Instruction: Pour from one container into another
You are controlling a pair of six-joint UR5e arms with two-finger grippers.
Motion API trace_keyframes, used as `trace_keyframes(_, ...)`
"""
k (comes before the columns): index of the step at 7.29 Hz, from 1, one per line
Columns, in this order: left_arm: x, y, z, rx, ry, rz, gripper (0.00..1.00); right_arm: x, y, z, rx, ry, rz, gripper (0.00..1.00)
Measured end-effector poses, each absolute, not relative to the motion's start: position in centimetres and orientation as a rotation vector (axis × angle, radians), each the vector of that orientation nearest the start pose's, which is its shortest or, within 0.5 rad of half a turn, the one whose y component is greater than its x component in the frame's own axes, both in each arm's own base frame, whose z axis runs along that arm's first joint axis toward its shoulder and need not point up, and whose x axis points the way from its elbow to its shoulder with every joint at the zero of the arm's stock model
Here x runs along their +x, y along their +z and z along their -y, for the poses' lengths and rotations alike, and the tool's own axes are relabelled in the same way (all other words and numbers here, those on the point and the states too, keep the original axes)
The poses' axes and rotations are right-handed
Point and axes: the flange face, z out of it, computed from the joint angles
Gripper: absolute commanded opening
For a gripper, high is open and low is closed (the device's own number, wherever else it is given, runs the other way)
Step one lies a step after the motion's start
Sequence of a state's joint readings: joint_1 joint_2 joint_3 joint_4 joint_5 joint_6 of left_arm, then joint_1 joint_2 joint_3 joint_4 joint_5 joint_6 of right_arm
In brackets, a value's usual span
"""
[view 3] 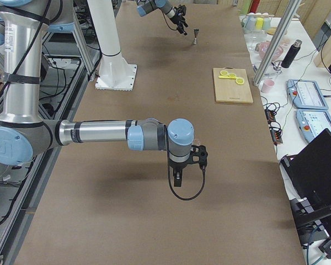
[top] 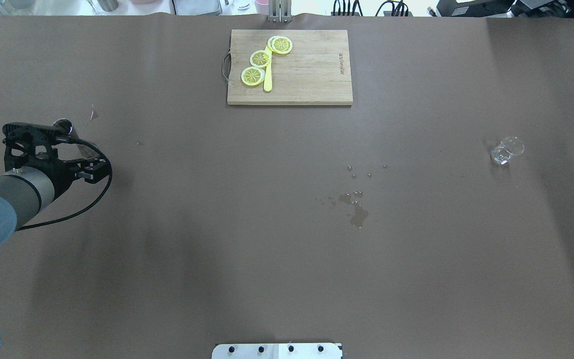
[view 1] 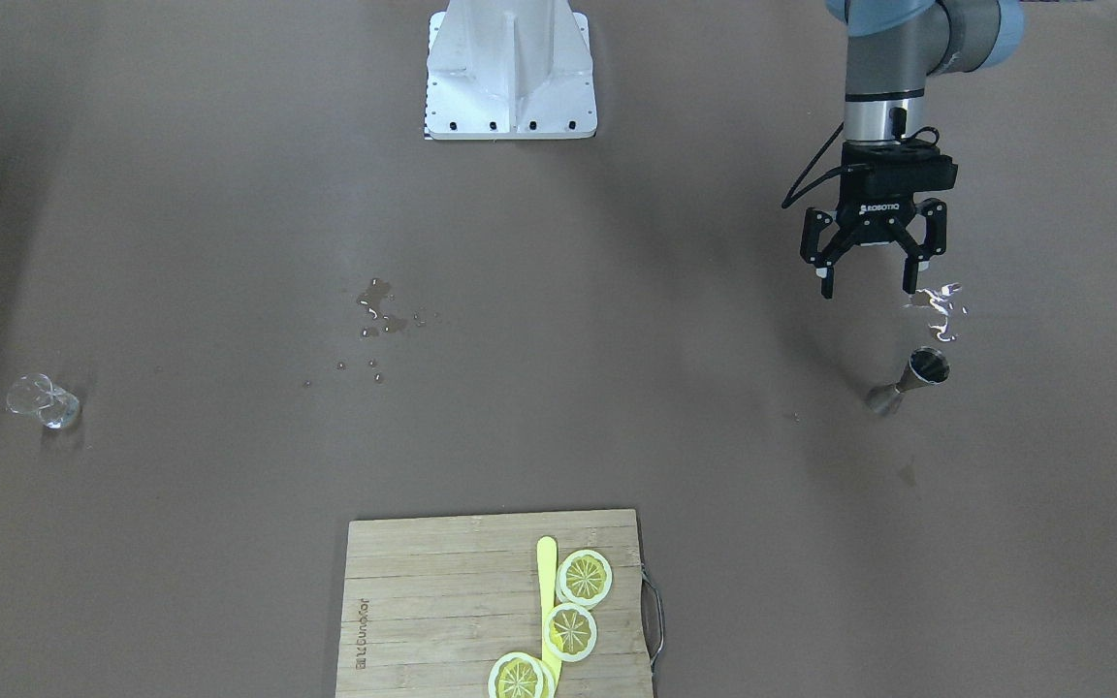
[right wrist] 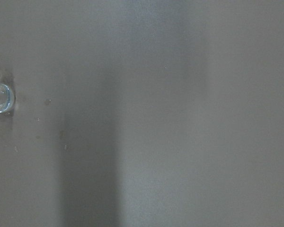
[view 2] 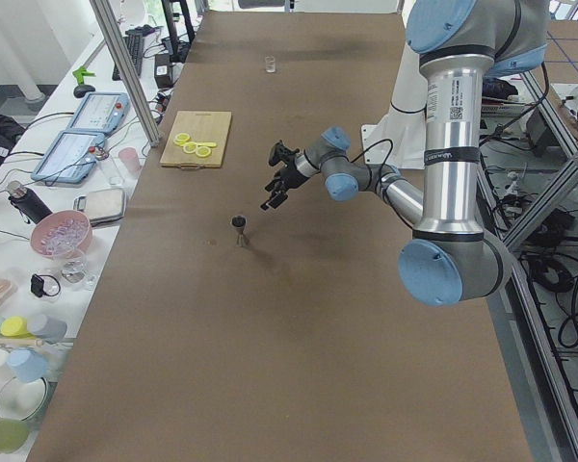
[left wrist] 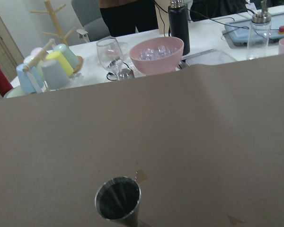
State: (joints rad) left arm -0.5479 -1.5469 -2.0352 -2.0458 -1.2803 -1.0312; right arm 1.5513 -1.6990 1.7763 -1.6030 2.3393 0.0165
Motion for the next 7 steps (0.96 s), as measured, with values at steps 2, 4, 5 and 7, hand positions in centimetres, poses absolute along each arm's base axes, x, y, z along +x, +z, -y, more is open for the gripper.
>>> trace_keyframes(2,30.3,37.1,42.6,0.582,0.005,-0.723,0.97,5.5,62.1,44.1,0.029,-0.022,0.769,1.00)
trace_keyframes(4,25.3,35.5,46.7,0.501,0.134,-0.739,0.97,5.5,62.0,44.1,0.031,-0.023,0.769,1.00)
trace_keyframes(5,21.6,35.4,48.6,0.457,0.195,-0.729,0.97,5.5,61.9,44.1,0.033,-0.024,0.769,1.00)
trace_keyframes(7,13.7,37.1,51.4,0.378,0.301,-0.703,0.97,5.5,61.8,44.1,0.035,-0.025,0.769,1.00)
